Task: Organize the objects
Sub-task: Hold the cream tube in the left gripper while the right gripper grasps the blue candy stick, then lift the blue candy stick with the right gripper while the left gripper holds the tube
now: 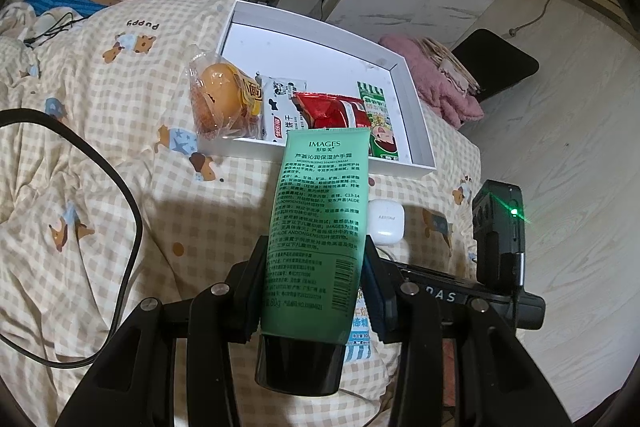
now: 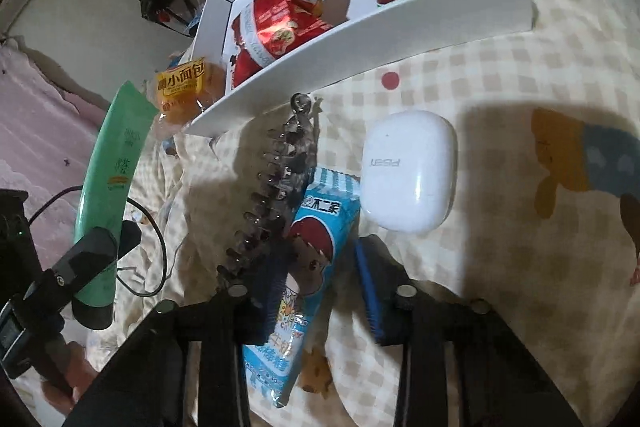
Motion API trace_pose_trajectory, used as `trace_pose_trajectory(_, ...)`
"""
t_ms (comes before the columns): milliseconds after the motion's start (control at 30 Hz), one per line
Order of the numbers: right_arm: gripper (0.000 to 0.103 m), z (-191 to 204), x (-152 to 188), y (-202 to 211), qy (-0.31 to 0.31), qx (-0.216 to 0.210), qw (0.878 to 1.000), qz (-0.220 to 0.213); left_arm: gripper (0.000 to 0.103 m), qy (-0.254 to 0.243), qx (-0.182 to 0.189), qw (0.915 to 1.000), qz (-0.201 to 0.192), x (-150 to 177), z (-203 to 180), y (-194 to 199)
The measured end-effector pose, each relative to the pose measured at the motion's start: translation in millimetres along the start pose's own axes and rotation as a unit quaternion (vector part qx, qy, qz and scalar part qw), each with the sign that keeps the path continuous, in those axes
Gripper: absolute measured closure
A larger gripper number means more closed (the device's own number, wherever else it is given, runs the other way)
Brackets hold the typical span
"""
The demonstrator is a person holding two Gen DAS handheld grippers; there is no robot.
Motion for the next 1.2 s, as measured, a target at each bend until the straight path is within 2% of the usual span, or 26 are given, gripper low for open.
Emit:
trace_pose_trajectory(33,0.08,0,-1,2,-0.002,-0.001,1.0,-0.003,0.058,0.0,0.0,1.0,-0.001,0,0,0)
trace_pose_trajectory(100,0.08,0,-2,6,-0.005,-0.005,1.0,-0.011,0.058,-0.001,0.0,1.0,-0.001,0,-1,0)
trace_pose_trajectory(133,0.085,0,-4,9,-0.01,-0.008,1.0,-0.018,0.058,-0.001,0.0,1.0,-0.001,0,-1,-1)
trace_pose_trajectory(367,0.086,4,-10,28,-0.021,-0.03,0.998,-0.046,0.058,-0.009,-0.001,0.9999,-0.005,-2,-2,1)
trace_pose_trajectory(533,0.087,8,-22,40,-0.039,-0.062,0.995,-0.065,0.058,-0.008,-0.002,1.0,-0.003,-2,-1,1)
trace_pose_trajectory(700,0.087,16,-29,38,-0.063,-0.112,0.99,-0.066,0.058,0.0,-0.001,0.9999,-0.012,-3,1,3)
trace_pose_trajectory(833,0.088,20,-28,36,-0.07,-0.133,0.987,-0.062,0.058,0.006,0.007,0.9998,-0.017,-4,2,5)
trace_pose_trajectory(1200,0.089,13,-29,42,-0.086,-0.134,0.985,-0.07,0.058,0.011,-0.005,0.9998,-0.018,-4,6,4)
Point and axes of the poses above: each gripper's, at about its wrist camera, not at the fingertips, and y roughly against the way its jaws point, z to its left, x to its underside, the point moved 6 cm from there along -y, roughly the way its jaws point, and after that the axes turned 9 degrees about -z, right-handed, at the moved point
